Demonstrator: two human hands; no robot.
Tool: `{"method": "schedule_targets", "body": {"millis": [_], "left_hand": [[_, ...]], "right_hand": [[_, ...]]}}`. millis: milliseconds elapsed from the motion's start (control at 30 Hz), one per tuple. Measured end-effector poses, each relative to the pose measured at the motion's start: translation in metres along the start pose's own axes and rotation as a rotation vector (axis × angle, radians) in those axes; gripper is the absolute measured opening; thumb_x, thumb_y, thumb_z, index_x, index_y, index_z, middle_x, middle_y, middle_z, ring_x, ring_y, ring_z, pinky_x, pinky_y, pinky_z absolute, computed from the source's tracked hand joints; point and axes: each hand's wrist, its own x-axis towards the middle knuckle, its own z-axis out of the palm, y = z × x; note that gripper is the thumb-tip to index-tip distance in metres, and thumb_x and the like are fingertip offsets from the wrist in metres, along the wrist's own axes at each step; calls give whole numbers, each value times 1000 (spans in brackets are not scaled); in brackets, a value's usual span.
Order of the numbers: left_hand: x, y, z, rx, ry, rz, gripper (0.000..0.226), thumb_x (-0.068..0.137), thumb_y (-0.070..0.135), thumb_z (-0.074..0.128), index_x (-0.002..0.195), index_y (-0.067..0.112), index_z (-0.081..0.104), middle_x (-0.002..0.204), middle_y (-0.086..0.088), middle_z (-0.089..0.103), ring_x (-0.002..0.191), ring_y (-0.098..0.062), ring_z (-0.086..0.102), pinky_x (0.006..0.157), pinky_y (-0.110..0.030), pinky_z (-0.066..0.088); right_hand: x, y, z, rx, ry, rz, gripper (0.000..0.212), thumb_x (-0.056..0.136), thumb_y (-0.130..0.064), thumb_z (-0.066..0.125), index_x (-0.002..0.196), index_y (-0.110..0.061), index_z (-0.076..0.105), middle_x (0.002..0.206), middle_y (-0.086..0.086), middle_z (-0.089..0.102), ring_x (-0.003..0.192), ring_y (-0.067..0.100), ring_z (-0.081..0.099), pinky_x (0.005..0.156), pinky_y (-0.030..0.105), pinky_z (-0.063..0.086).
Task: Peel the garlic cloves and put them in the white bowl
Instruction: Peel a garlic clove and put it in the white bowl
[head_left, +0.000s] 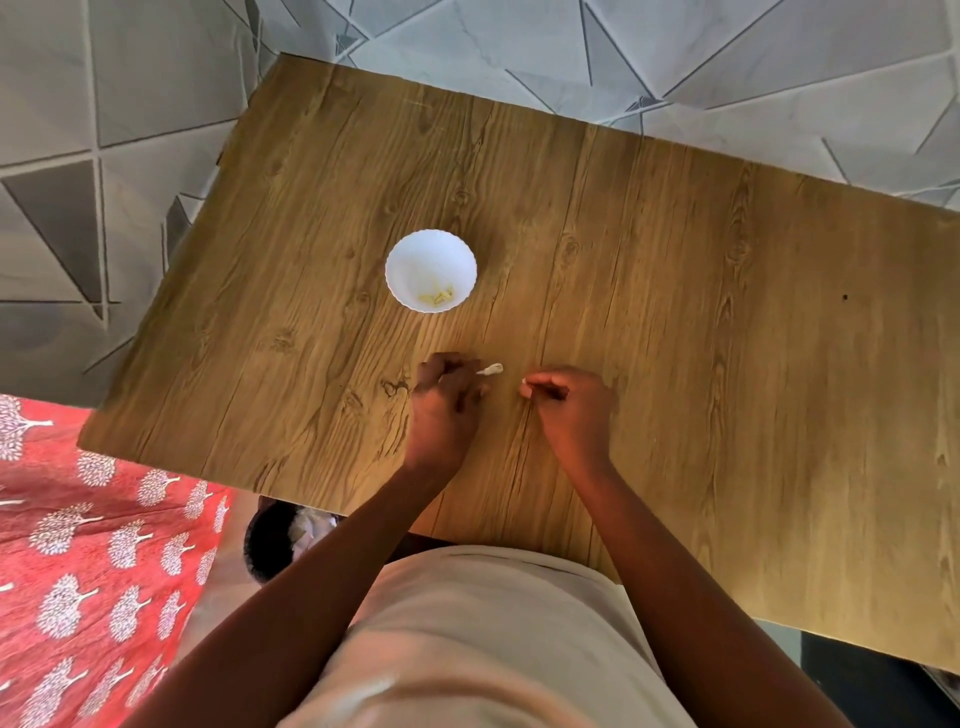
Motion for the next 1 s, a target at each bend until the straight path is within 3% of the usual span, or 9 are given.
{"method": "schedule_targets", "body": {"millis": [167, 300, 533, 667, 800, 1000], "left_hand": [[-30, -12, -11, -1, -73, 24, 37, 89, 3, 73, 124, 3, 62, 127, -12, 58, 115, -26, 55, 99, -30, 46], [-37, -21, -13, 6, -107, 42, 29, 92, 8, 72, 119, 1, 63, 121, -14, 60, 110, -30, 54, 96, -32, 44], [-37, -21, -14, -21, -117, 84, 28, 90, 5, 72, 117, 2, 65, 118, -13, 61, 108, -27, 54, 92, -31, 46], [-32, -21, -12, -45, -85, 85, 33, 86, 5, 76, 117, 3, 67, 116, -10, 62, 106, -24, 58, 91, -35, 52], [-31, -24, -8, -9, -45, 97, 31, 86, 10, 77, 115, 2, 68, 113, -10, 64, 104, -25, 60, 90, -38, 54], [-32, -16, -10, 26, -12, 137, 30, 93, 20, 73, 117, 4, 68, 113, -8, 65, 102, -21, 60, 86, -35, 54]], "right_hand": [[-13, -10, 5, -103, -115, 7, 14, 88, -3, 73, 97, -13, 77, 95, -1, 73, 87, 7, 67, 83, 13, 50], [-18, -15, 7, -116, -161, -54, 12, 90, -2, 70, 96, -10, 77, 88, -1, 74, 79, 8, 68, 78, 26, 56], [-13, -10, 1, -78, -177, -14, 11, 84, -10, 80, 95, -13, 80, 79, -6, 75, 68, 3, 70, 71, 20, 56], [-5, -9, -2, -146, -257, -47, 12, 88, -13, 77, 99, -14, 80, 79, -4, 75, 71, 5, 70, 77, 25, 57], [4, -13, -3, -237, -347, -100, 4, 84, -18, 81, 88, -17, 80, 75, -6, 74, 64, 4, 68, 70, 24, 57], [20, -26, -5, -271, -481, 67, 10, 82, -8, 75, 72, -8, 74, 58, 4, 71, 48, 12, 69, 58, 25, 58]]}}
